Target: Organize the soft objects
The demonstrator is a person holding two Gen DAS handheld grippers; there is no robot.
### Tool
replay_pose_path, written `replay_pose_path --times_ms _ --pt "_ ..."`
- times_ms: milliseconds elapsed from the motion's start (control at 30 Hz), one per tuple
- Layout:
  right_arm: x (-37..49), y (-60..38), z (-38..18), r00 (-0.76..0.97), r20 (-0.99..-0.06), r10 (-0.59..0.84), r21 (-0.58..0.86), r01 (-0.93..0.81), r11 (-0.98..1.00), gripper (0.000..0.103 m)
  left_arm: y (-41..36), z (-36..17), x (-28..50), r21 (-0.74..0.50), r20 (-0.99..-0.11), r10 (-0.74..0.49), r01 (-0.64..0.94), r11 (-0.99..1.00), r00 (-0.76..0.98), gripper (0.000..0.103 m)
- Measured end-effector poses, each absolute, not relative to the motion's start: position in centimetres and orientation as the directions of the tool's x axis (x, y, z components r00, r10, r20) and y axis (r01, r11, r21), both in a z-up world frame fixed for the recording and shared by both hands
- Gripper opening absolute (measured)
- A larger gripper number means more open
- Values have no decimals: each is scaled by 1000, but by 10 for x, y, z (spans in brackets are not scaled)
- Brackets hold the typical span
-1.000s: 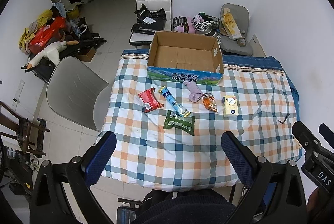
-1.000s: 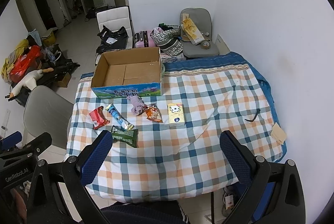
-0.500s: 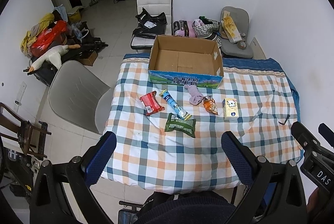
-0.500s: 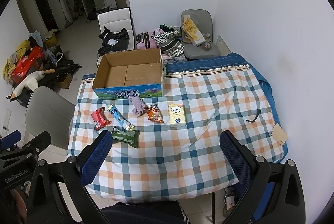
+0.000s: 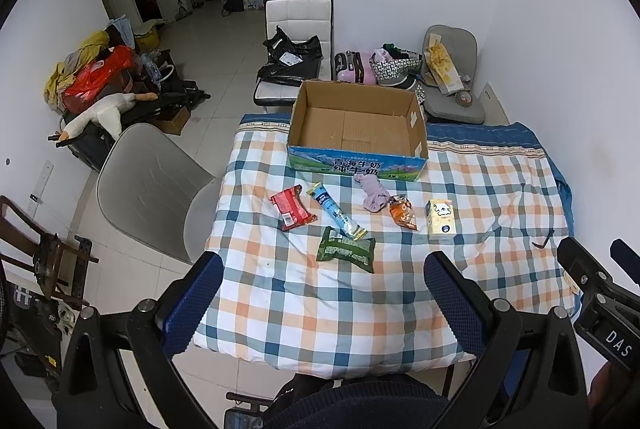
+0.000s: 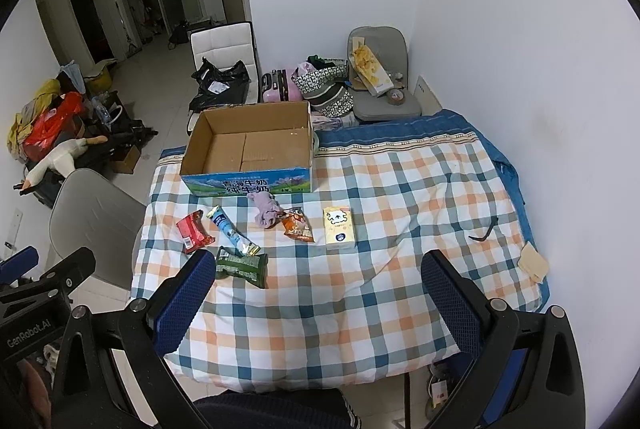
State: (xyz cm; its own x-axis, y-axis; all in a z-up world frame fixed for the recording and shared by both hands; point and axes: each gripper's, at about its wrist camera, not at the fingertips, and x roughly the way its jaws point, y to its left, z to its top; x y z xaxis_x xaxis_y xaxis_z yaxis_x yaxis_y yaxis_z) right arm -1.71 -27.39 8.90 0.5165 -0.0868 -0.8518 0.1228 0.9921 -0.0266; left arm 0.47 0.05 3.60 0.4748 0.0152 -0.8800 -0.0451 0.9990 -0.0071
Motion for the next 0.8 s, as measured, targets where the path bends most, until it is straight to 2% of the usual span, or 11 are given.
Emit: replay_pose_path --times_ms 800 --pt "-13 -270 94 523 -848 -82 -24 117 993 103 1 37 2 -9 -880 12 -42 999 475 103"
